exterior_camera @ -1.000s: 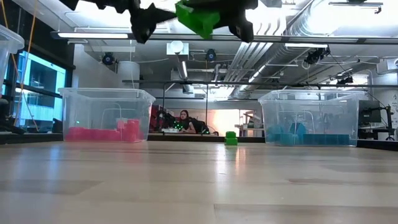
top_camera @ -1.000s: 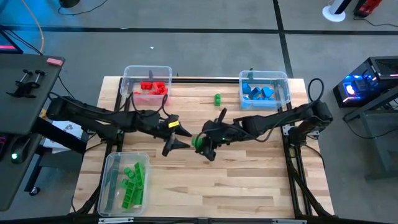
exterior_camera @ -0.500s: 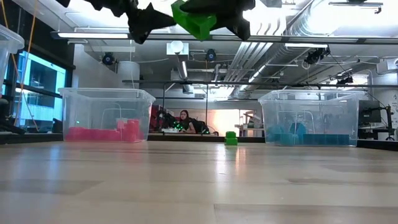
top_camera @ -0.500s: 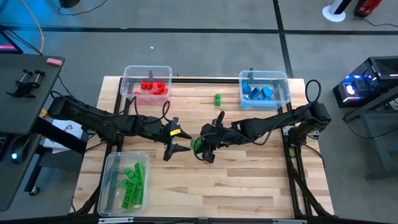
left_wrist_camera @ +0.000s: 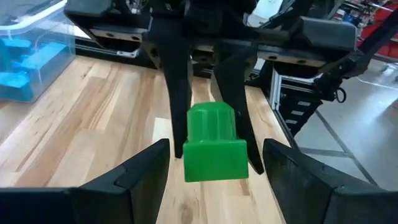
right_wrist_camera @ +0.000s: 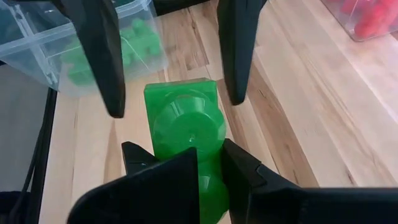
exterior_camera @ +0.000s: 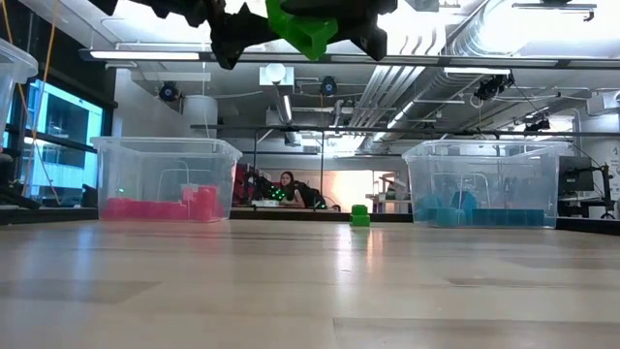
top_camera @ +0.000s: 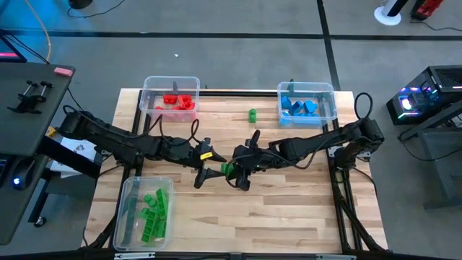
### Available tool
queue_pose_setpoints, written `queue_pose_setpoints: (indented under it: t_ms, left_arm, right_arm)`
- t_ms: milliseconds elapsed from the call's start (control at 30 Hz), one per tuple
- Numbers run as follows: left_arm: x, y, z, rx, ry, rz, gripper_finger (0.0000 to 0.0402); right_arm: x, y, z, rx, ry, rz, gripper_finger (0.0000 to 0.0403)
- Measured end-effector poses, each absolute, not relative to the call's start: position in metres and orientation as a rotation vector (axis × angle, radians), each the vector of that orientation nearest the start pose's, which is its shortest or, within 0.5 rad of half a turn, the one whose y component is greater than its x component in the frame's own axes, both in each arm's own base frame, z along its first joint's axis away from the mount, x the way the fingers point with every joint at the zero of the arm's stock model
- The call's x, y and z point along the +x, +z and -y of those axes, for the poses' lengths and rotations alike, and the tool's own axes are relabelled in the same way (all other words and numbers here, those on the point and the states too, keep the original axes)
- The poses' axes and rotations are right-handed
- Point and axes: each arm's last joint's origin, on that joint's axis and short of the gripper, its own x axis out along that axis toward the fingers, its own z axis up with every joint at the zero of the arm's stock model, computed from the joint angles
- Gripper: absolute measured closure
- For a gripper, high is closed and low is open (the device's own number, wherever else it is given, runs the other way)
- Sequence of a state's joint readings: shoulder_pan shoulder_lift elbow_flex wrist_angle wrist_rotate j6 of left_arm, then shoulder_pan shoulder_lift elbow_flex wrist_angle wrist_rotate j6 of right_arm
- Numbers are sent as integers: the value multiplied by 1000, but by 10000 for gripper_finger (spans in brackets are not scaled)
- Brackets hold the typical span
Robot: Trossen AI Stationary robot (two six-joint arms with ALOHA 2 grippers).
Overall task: Sort blocks
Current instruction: Put the green game piece into the bottom left transparent bin
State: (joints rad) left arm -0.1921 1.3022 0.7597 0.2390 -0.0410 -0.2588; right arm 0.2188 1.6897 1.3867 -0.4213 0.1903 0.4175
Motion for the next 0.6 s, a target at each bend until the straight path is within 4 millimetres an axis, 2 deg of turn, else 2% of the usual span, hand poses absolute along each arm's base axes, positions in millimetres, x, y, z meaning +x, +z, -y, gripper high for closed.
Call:
queue_pose_setpoints:
  t_ms: [433, 600]
  left_arm:
    - [282, 247, 52, -259, -77, -344, 159]
    - [283, 247, 52, -266, -69, -340, 201]
  right_arm:
    - [369, 288, -75, 245, -115, -676, 403]
    - [369, 288, -74, 256, -122, -676, 403]
